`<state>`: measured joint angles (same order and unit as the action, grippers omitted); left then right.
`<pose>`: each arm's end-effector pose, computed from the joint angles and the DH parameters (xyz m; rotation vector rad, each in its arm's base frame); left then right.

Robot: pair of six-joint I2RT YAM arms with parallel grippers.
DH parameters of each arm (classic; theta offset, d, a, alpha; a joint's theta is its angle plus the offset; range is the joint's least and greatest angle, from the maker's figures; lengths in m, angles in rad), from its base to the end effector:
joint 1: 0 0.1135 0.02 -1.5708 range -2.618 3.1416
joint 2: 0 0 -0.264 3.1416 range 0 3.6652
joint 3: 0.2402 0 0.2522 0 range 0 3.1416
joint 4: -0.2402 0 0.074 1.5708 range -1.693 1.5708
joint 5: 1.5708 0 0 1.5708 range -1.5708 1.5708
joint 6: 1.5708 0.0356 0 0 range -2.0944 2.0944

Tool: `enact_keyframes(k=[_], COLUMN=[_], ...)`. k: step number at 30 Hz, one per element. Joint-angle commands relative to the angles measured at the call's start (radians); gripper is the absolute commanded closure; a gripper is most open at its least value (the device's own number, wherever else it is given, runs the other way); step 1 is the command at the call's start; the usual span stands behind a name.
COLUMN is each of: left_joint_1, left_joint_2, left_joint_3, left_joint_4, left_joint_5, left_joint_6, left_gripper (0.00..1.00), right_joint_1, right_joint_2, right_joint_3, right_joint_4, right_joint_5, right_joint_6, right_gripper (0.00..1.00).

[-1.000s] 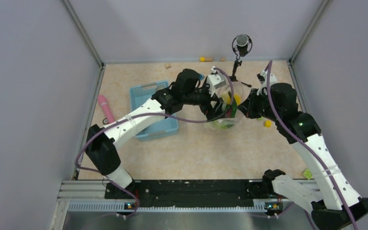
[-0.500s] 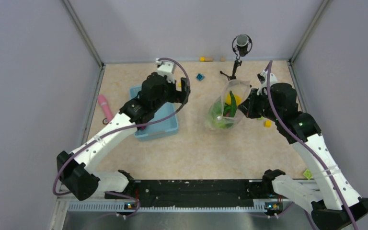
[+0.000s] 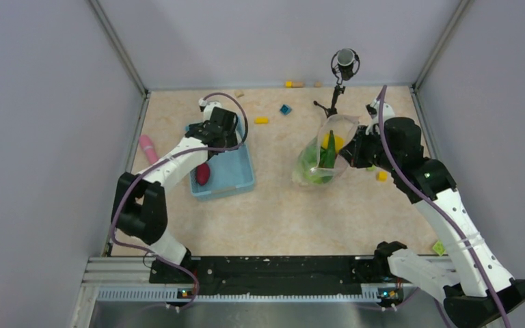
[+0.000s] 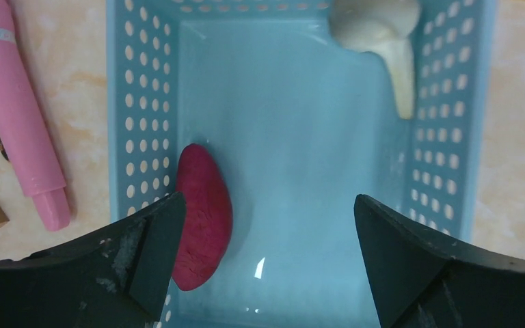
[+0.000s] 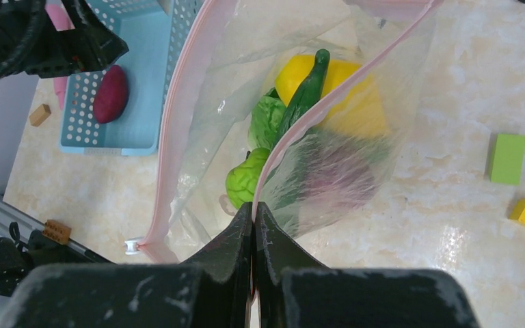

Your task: Place the food in the zip-top bag and seal the zipper

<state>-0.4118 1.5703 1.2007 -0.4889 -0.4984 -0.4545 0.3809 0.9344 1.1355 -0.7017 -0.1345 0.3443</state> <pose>0.3173 -0.1200 0.2653 -0.2661 2.2886 0.1717 0.1718 0.0740 0.3811 -0.1232 2.1153 0.5785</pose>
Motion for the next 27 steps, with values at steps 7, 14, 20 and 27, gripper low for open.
enact_keyframes(k=[7, 14, 20, 27], left_joint_1=[0.045, 0.084, 0.098, 0.102], left_joint_2=[0.176, 0.200, 0.222, 0.255], left_joint_3=[0.086, 0.043, 0.030, 0.023], left_joint_4=[-0.102, -0.066, -0.058, -0.049], left_joint_5=[-0.107, -0.043, -0.035, 0.013], left_joint_6=[-0.073, -0.069, -0.072, -0.090], left_gripper=[0.02, 0.11, 0.13, 0.18], right_joint_1=[-0.009, -0.010, -0.009, -0.009], right_joint_2=[0.007, 0.007, 0.002, 0.000], right_joint_3=[0.037, 0.033, 0.035, 0.035], right_joint_4=[0.029, 0.029, 0.028, 0.028], right_joint_5=[0.014, 0.025, 0.034, 0.038], right_joint_6=[0.003, 0.002, 0.000, -0.003], right_gripper=[1.00, 1.00, 1.00, 1.00])
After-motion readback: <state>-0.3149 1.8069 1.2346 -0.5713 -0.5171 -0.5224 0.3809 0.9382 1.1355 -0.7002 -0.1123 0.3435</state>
